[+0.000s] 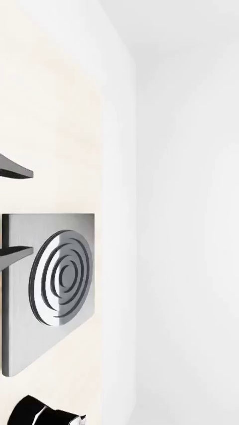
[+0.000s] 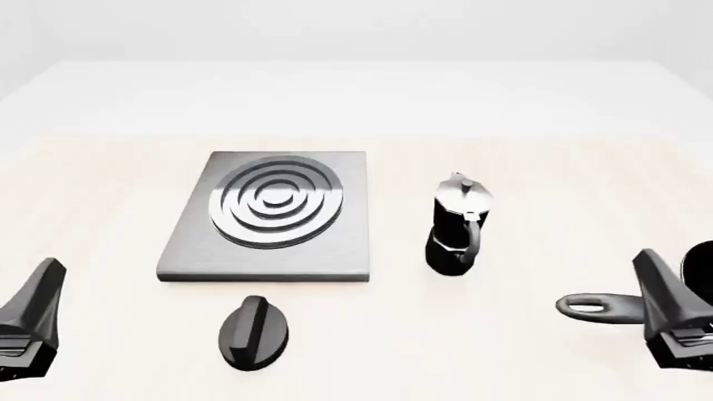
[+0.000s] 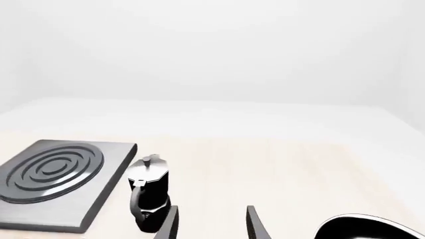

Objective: Put the moka pot on the stove.

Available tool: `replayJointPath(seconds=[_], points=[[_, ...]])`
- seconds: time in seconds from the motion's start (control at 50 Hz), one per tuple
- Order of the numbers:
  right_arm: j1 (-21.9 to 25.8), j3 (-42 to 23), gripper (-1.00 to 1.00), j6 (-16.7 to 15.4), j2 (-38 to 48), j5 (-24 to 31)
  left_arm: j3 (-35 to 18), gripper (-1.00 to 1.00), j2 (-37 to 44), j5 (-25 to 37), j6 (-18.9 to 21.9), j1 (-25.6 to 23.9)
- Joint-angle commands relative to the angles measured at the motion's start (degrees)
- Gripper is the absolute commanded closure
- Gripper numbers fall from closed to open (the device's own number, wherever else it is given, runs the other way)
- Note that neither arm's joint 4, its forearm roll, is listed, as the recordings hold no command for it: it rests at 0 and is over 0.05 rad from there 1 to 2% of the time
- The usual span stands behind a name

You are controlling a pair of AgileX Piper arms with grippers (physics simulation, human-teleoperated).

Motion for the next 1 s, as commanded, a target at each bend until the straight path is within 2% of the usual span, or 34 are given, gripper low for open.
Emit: replayJointPath(seconds=[0.02, 0.44, 1.0], points=[[2.0, -0.3, -1.0, -0.2, 3.1, -2.7, 0.0, -1.0, 0.0, 0.0, 0.0, 0.0], [6.4, -2.9, -1.0, -0.3, 5.3, -2.1, 0.0, -1.0, 0.0, 0.0, 0.0, 0.0], [11.3, -2.3, -1.0, 0.4, 12.2, -8.0, 0.0, -1.0, 0.0, 0.0, 0.0, 0.0]])
